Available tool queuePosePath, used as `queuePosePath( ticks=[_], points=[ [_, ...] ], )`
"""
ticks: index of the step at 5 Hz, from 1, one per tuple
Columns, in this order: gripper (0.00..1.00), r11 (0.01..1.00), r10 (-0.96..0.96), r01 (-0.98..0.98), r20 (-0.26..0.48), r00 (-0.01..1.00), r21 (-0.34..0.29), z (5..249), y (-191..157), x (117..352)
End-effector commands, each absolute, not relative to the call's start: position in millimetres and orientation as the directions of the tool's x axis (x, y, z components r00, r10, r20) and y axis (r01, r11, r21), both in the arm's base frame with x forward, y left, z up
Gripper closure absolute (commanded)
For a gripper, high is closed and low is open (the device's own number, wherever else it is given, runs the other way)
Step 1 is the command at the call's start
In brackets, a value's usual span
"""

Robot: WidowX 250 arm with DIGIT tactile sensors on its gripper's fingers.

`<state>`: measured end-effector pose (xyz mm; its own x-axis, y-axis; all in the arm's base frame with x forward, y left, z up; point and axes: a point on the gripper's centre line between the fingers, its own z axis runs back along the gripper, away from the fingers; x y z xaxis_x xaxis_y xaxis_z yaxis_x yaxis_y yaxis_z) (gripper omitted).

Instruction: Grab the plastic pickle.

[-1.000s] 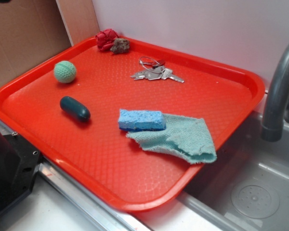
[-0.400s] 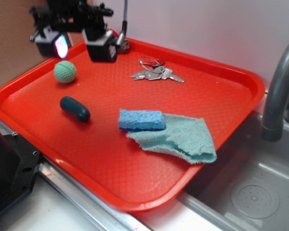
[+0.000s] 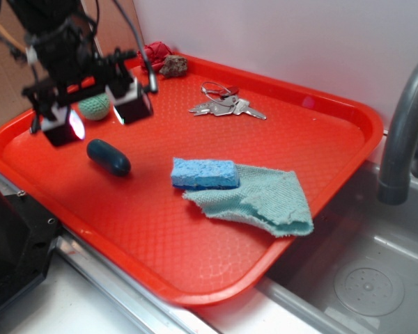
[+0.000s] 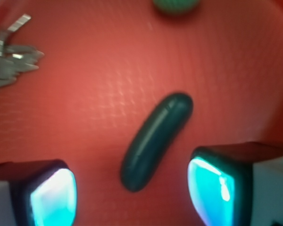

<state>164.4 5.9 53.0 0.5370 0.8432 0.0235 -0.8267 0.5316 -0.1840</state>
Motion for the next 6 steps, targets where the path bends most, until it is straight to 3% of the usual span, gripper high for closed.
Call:
queuePosePath(
  ticks=[1,2,3,4,5,6],
  points=[
    [0.00,0.554,0.827,-0.813,0.003,0.563,-0.179,21,29,186],
    [1.00,0.556,0.827,-0.820,-0.004,0.562,-0.133,16,26,189],
    [1.00,0.550,0.835,-0.830,0.049,0.548,-0.092,41,27,183],
    [1.00,0.738,0.674,-0.669,0.043,0.738,-0.086,91,31,186],
    [1.00,0.874,0.475,-0.439,0.180,0.861,-0.207,142,32,173],
    [1.00,0.966,0.236,-0.212,0.175,0.956,-0.147,193,27,171]
  ],
)
